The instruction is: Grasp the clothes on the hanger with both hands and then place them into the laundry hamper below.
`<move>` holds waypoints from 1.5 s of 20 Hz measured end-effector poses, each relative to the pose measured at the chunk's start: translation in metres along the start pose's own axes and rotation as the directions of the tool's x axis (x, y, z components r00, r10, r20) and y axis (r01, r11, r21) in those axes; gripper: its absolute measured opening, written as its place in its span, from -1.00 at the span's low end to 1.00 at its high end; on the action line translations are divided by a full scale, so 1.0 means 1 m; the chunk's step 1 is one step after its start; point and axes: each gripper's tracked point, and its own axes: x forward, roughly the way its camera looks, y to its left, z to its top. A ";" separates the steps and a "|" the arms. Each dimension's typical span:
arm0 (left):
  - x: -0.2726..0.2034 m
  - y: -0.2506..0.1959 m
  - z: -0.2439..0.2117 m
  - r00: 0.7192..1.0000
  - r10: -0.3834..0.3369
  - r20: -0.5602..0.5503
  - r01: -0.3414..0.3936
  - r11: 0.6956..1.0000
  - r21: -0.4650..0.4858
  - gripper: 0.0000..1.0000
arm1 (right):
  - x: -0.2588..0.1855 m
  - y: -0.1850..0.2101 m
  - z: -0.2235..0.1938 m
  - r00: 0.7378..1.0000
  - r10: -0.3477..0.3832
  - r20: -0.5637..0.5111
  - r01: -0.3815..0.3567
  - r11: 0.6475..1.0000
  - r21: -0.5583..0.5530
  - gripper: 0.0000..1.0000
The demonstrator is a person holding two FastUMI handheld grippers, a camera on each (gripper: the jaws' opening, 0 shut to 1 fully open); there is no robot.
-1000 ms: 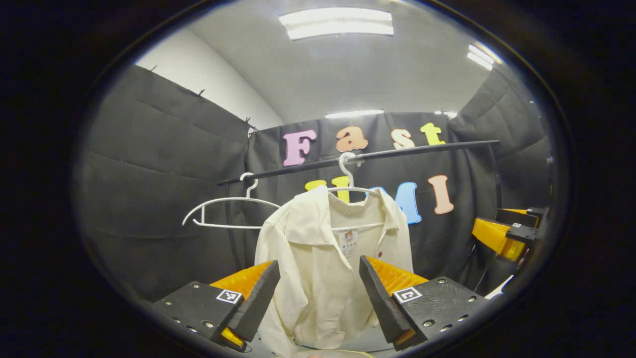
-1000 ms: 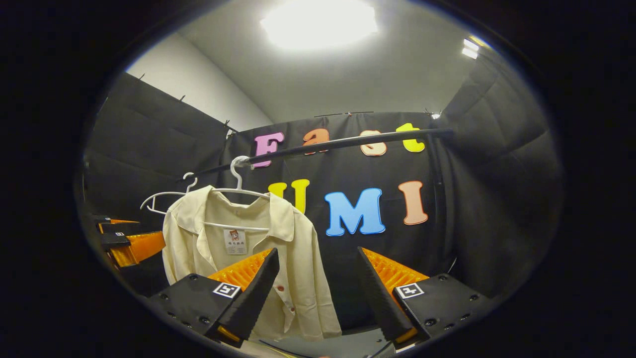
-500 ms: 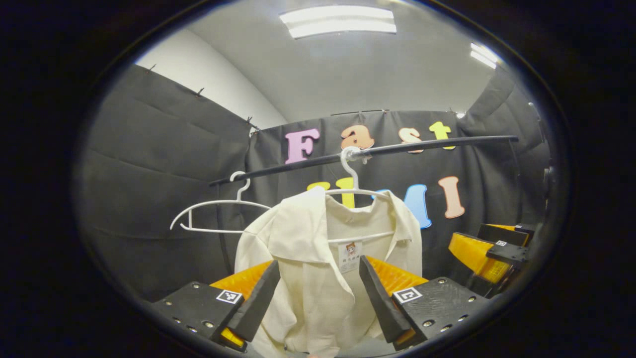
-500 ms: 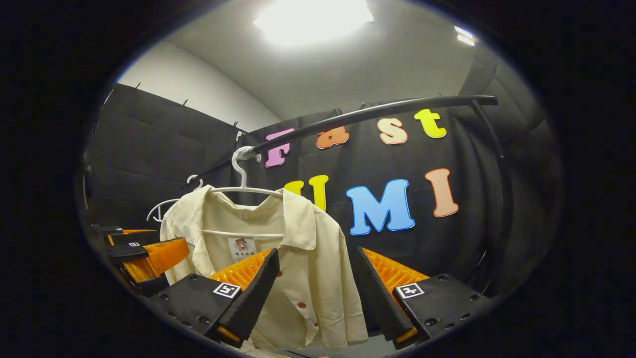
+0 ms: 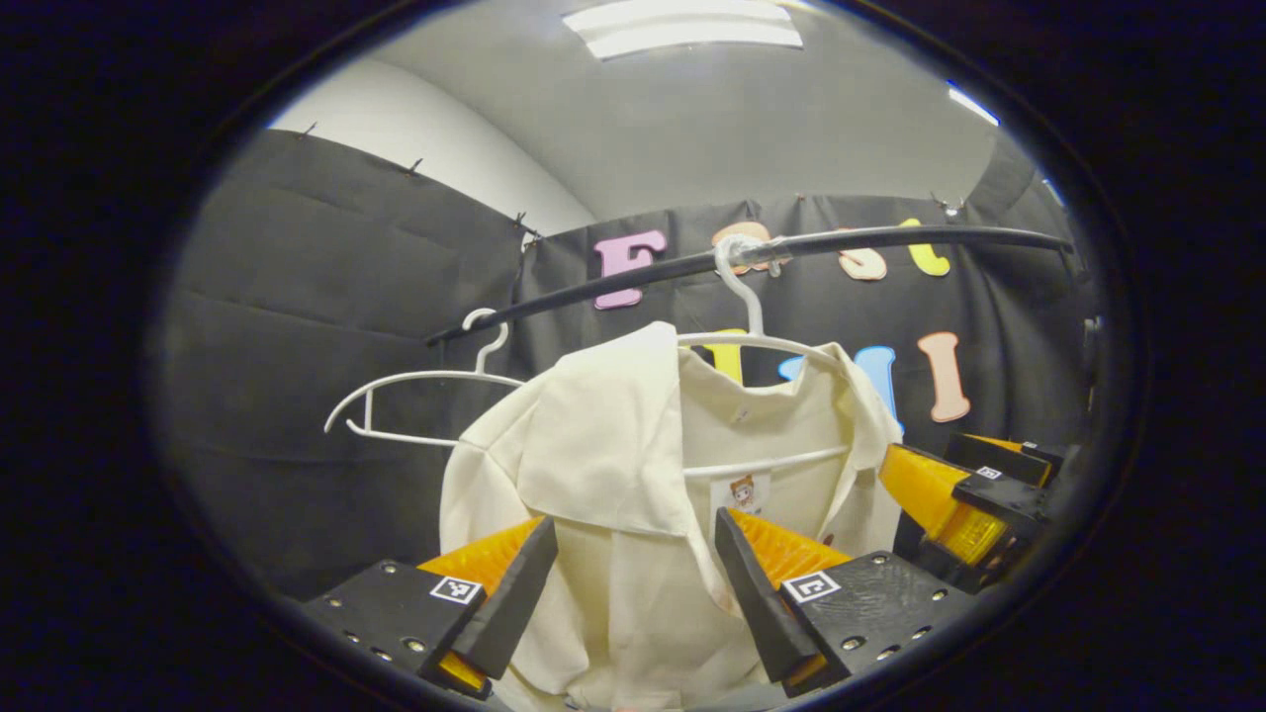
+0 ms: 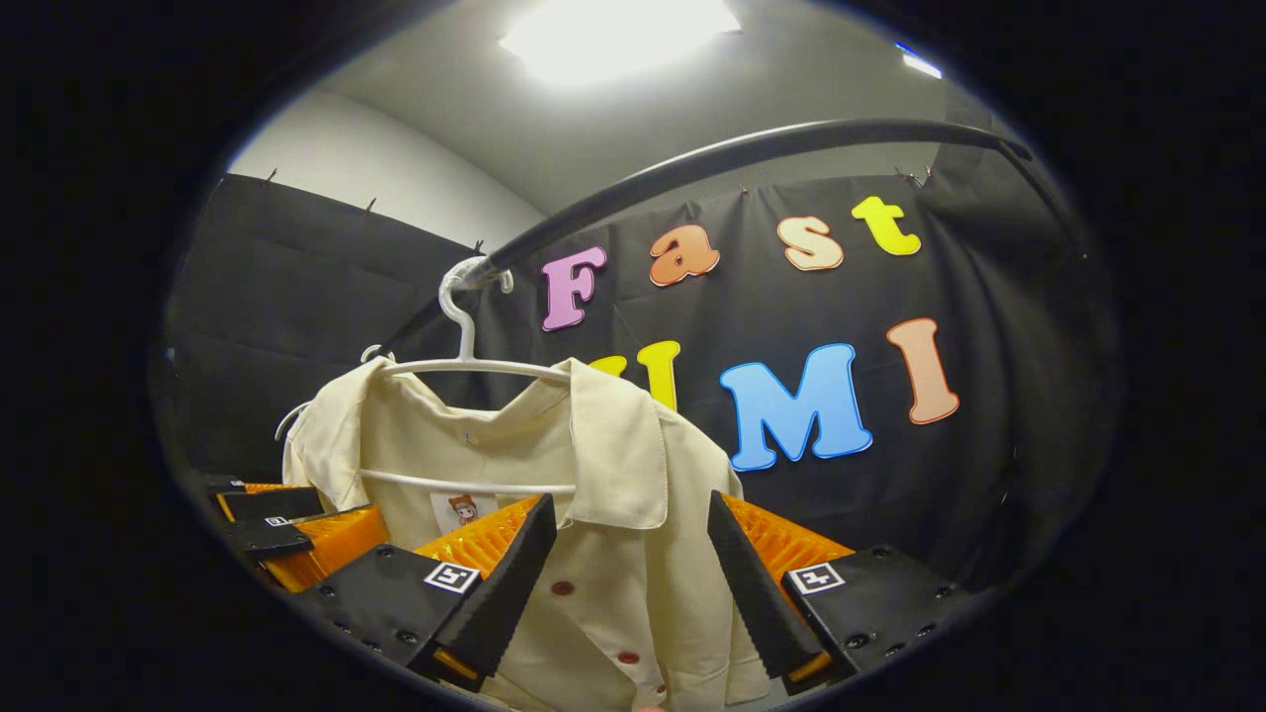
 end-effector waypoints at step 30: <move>0.044 0.015 -0.040 0.984 0.170 -0.049 -0.169 0.985 0.027 -0.05 | 0.084 -0.029 -0.069 0.977 -0.146 -0.157 0.140 0.989 -0.048 -0.89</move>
